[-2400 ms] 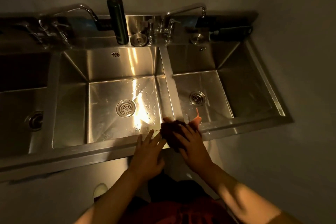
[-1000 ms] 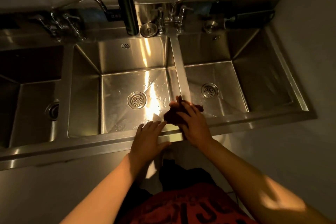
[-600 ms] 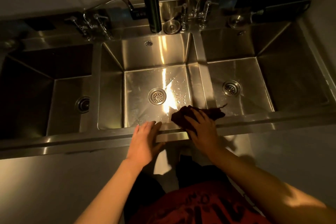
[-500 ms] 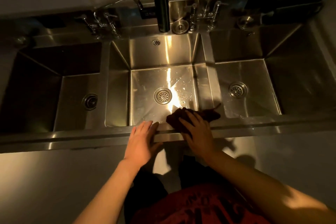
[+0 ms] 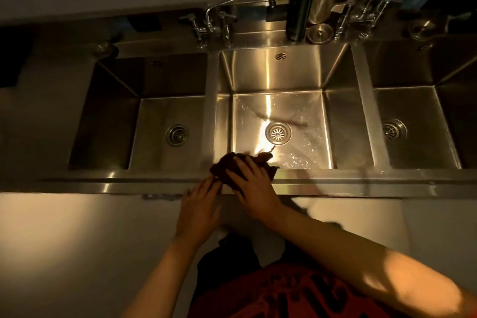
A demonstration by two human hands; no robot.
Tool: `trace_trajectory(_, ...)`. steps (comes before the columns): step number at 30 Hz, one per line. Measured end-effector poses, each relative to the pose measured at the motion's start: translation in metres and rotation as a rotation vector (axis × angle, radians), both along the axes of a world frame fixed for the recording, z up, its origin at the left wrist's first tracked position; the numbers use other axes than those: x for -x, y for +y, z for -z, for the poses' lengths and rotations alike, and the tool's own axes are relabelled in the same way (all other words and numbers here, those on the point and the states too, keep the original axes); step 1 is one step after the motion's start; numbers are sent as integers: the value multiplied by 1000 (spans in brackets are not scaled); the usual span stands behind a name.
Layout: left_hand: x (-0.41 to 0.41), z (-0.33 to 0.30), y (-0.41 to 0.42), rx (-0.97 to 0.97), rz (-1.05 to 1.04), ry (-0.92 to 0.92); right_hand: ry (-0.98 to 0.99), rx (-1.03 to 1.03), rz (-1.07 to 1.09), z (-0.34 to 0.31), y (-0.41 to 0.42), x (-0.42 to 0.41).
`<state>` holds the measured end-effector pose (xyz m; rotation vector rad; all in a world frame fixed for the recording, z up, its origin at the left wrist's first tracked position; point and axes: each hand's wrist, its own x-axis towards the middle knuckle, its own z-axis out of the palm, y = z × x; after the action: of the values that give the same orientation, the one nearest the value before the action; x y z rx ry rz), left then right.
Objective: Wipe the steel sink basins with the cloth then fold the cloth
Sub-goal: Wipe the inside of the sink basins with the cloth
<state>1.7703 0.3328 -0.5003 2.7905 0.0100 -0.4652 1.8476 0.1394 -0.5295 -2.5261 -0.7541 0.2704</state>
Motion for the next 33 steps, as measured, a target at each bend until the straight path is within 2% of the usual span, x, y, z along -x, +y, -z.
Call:
trace_trajectory(4,-2,-1,43,-68,48,29,0,0,65,0,47,7)
trace_trajectory(9,0,4,92,-67,44,36,-67,-1,89,-2,64,14)
trace_trajectory(15,-2,2,95,-16,11,11,-3,73,179,-12,77,25)
trace_trajectory(20,-22,-7,78,61,-39,-1,72,-123,286,-21,69,9)
trace_trajectory(23,-48,-6,71,79,-47,1,-27,-153,234,-14,56,-6)
trace_trajectory(25,-68,-8,66,49,-16,-1,46,-240,266,-10,45,-23)
trace_trajectory(28,-103,-21,53,-11,-26,13,258,-456,437,-15,36,-53)
trace_trajectory(33,-165,-31,31,-41,-24,-14,533,-667,580,-1,27,-93)
